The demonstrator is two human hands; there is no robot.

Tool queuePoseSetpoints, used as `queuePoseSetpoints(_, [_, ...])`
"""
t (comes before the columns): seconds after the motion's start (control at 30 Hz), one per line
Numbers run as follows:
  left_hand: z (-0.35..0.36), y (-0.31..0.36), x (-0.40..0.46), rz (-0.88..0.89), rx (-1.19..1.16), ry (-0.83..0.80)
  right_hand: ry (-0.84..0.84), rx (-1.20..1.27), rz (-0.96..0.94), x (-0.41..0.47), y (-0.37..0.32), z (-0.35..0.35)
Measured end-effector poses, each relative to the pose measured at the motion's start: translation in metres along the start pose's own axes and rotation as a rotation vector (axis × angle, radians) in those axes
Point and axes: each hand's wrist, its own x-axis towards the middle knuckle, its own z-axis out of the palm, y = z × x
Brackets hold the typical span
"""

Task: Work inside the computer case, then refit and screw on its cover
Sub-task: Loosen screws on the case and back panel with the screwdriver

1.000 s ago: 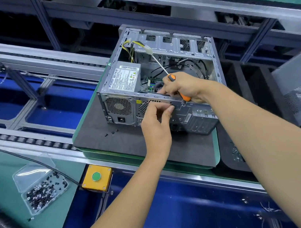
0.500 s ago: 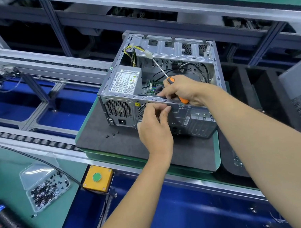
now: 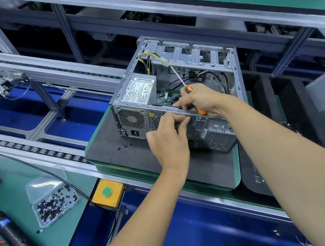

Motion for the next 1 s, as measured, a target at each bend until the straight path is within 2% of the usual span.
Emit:
queuePoseSetpoints(0.13, [-0.004, -0.001, 0.004, 0.03, 0.03, -0.015, 0.008, 0.1, 0.008, -0.002, 0.0, 0.001])
queuePoseSetpoints(0.4, [-0.007, -0.007, 0.016, 0.045, 0.233, 0.0, 0.007, 0.13, -0.004, -0.002, 0.001, 0.003])
queuePoseSetpoints(0.63, [-0.013, -0.007, 0.031, 0.07, 0.254, -0.054, 0.002, 0.125, -0.038, 0.001, 0.003, 0.002])
queuePoseSetpoints(0.7, [-0.015, -0.009, 0.038, 0.158, 0.245, -0.122, -0.008, 0.082, -0.041, 0.001, 0.004, 0.0])
queuePoseSetpoints(0.8, [-0.021, -0.013, 0.056, 0.271, 0.242, -0.33, -0.01, 0.027, -0.032, 0.001, 0.005, -0.001])
queuePoseSetpoints(1.0, [-0.023, -0.008, 0.092, 0.441, 0.433, -0.604, 0.033, -0.009, -0.028, 0.004, 0.006, -0.002])
